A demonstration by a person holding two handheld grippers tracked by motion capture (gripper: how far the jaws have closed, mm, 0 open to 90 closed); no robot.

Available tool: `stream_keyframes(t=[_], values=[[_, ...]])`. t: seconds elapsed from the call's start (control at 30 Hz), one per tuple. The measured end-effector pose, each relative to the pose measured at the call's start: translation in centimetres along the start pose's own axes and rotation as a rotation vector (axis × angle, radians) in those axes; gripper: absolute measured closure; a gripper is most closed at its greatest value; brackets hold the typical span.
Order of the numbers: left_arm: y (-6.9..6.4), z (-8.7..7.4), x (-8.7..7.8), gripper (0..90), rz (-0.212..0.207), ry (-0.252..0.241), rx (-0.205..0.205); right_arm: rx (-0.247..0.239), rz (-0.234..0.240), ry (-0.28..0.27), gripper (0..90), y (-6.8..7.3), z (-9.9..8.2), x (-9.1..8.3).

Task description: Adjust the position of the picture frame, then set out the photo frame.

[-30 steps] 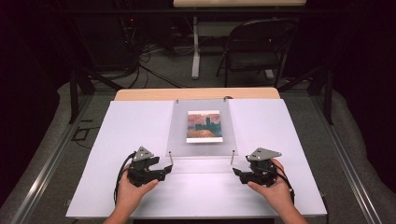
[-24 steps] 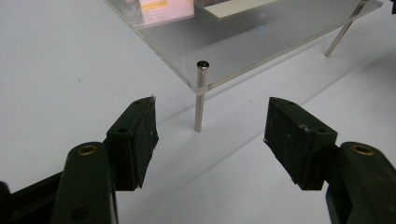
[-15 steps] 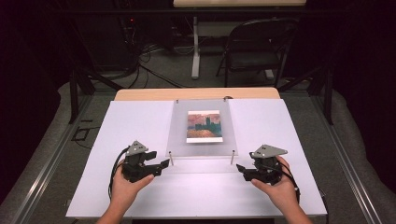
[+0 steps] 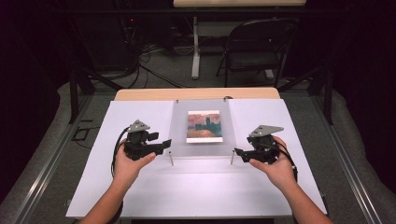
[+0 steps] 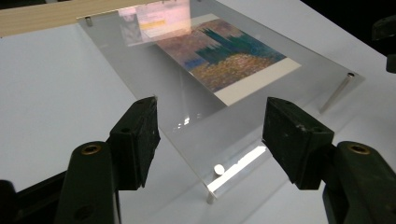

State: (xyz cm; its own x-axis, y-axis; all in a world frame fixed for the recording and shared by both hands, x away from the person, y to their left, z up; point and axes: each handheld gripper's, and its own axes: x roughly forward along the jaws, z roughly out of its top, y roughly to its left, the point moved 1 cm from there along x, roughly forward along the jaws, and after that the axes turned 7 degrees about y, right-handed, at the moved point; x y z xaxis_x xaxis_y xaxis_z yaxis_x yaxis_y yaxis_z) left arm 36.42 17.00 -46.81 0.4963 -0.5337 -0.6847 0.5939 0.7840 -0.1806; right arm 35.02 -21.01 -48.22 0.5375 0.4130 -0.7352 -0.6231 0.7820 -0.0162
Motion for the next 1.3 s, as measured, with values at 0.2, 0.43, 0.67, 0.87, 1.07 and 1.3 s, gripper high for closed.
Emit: stream_keyframes(t=[0.2, 0.43, 0.67, 0.87, 1.07, 1.3], values=[[1.2, 2.9, 1.7, 36.1, 0.01, 0.033, -0.004, 0.047, -0.005, 0.022, 35.4, -2.0, 2.3, 1.0], [2.7, 4.2, 4.0, 36.6, -0.016, 0.047, -0.092, 0.107, -0.01, 0.026, 37.9, -4.1, 4.3, 3.2], [4.7, 5.6, 6.4, 36.6, 0.015, 0.084, -0.168, 0.151, -0.031, 0.062, 37.9, -6.0, 6.0, 5.9], [6.1, 6.4, 7.9, 36.6, 0.047, 0.12, -0.201, 0.191, -0.02, 0.052, 37.9, -6.8, 6.8, 7.2], [6.8, 7.0, 8.8, 36.6, 0.059, 0.12, -0.237, 0.212, -0.001, 0.058, 39.5, -7.3, 7.7, 8.8], [7.2, 7.8, 10.1, 37.1, 0.069, 0.146, -0.255, 0.273, 0.008, 0.079, 40.6, -8.3, 7.6, 10.6]])
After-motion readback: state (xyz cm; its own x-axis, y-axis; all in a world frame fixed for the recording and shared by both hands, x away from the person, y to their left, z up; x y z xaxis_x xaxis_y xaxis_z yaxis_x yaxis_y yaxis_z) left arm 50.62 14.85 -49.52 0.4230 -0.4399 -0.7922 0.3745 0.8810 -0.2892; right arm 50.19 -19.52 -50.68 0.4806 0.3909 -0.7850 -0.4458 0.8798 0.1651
